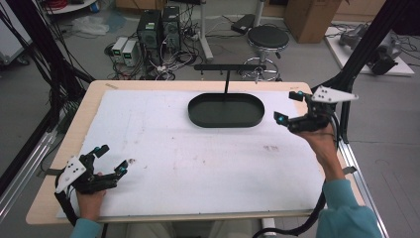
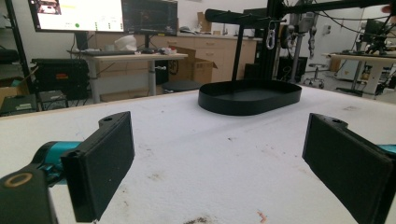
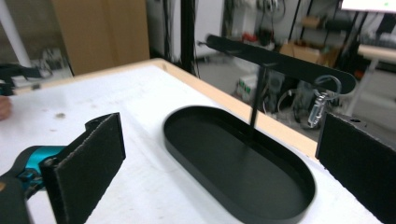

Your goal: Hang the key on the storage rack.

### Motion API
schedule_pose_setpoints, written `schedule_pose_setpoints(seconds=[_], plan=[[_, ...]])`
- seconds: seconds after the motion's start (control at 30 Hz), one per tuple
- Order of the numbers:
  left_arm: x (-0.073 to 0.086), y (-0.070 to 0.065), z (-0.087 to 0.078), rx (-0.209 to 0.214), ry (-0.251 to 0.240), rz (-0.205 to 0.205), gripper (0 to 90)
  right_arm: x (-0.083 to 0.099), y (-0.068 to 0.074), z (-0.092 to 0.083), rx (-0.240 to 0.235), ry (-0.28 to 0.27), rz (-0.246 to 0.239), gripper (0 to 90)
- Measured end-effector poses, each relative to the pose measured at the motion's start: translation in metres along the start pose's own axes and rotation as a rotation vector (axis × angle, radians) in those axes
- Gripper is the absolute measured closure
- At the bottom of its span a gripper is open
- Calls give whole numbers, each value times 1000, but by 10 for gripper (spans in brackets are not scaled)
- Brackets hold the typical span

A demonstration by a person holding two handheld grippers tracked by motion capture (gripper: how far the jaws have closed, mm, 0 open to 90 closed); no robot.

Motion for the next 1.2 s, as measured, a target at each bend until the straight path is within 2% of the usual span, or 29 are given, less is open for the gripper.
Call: schedule_pose_setpoints(seconds=[0.13,0.2,0.37,0.43,0.47,0.6,0.7,0.9,0.97,1.07,1.2], plan=[[0,0,0,0,-2,1,94,25,23,-17,12,-61,-28,7],[0,0,0,0,-3,1,94,40,31,-22,16,-97,-23,7],[0,0,0,-1,-3,1,94,79,42,-24,42,-138,41,7],[0,0,0,0,-3,0,94,103,45,-19,62,-156,96,7],[0,0,0,0,-3,1,94,107,45,-18,62,-154,104,7],[0,0,0,-1,-3,0,94,120,48,-12,79,-141,106,7],[0,0,0,0,-3,1,94,128,53,-8,104,-171,65,7],[0,0,0,0,-3,1,94,136,55,-4,101,-159,82,7],[0,0,0,0,-4,1,94,147,56,0,102,-135,98,7],[0,0,0,-1,-4,0,94,149,58,0,128,-145,78,7],[0,0,-1,-1,-8,4,94,150,60,-1,128,-149,75,7]])
Point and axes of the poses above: each handheld gripper's, and its own axes: z roughly forward along the jaws, x roughly out of its underside, y roughly to its left, the point moved 1 cm from there along z, roughly forward along the jaws, and after that the axes turned 2 degrees about y, right-handed, at the moved point
